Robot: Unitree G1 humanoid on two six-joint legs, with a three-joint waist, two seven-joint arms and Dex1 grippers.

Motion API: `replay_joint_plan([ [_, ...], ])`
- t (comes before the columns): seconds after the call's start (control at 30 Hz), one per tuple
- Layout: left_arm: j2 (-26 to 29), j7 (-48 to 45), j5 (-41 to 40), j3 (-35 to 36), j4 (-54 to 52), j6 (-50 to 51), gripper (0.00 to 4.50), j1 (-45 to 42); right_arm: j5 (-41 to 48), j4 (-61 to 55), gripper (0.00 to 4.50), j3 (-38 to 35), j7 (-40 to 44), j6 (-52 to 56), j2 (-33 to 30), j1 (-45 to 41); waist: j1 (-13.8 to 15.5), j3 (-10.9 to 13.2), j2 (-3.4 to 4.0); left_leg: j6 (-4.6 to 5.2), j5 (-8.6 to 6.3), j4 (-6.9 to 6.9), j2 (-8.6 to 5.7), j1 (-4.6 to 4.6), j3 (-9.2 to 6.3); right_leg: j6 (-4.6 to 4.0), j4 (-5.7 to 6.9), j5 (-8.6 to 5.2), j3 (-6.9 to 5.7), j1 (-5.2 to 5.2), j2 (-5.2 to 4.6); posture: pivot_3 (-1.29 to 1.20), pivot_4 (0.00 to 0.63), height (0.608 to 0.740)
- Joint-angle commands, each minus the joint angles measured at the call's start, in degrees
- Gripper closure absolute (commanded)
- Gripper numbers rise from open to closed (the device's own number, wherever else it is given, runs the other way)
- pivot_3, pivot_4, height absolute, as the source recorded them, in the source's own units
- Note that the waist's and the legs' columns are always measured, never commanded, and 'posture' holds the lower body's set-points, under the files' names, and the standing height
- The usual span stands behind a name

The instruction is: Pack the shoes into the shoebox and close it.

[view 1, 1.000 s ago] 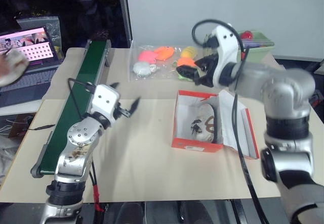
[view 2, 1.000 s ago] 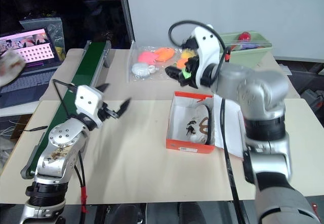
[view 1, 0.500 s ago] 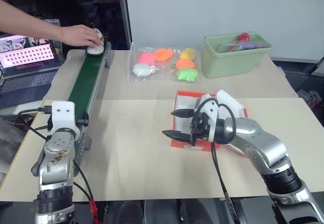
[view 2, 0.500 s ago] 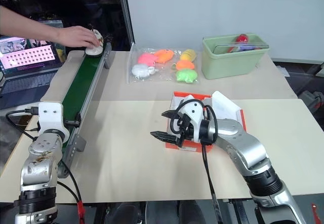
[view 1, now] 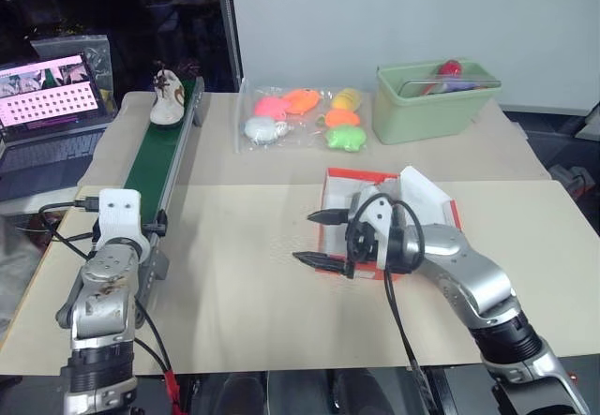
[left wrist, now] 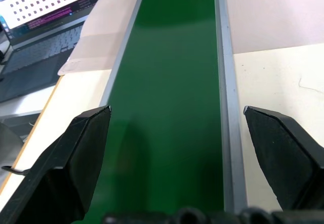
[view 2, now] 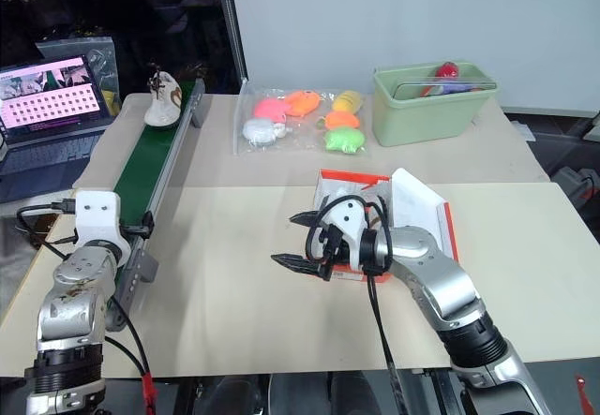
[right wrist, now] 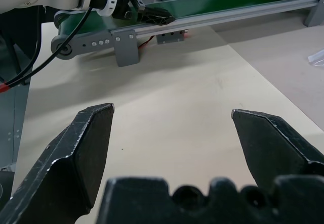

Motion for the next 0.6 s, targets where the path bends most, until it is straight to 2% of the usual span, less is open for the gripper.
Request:
replay_joint_plan([
  [0.03,1.19,-0.45,-0.36,0.45,-0.07,0.37,0.00,-1.38,-0.05,-1.22,0.13,-0.90,-0.09,0.48,0.57,-0.49,-0.01,0.00,0.00,0.00,0.00,0.00,0.00,0.00,0.00,0.00,0.01,0.00,0.00,0.00,0.00,0.00,0.150,0.729],
  [0.3,4.64,-2.82,-2.79,0.45,-0.52,10.84,0.00,-8.53,-0.60,-2.46,0.13,-1.42,-1.30,1.61,1.10,-0.23,-0.01,0.01,-0.03,-0.01,0.00,0.00,-0.02,0.00,-0.01,0.00,0.04,0.00,-0.01,0.00,0.01,0.00,0.150,0.729],
  [0.6,9.29,-5.33,-4.80,-0.31,-1.32,25.22,0.00,-12.21,-0.34,-3.73,0.13,-1.78,-2.32,2.91,1.80,0.06,-0.37,0.01,-0.04,-0.01,0.00,0.00,0.00,0.00,-0.02,0.01,0.12,-0.01,-0.01,-0.05,0.03,0.00,0.150,0.729],
])
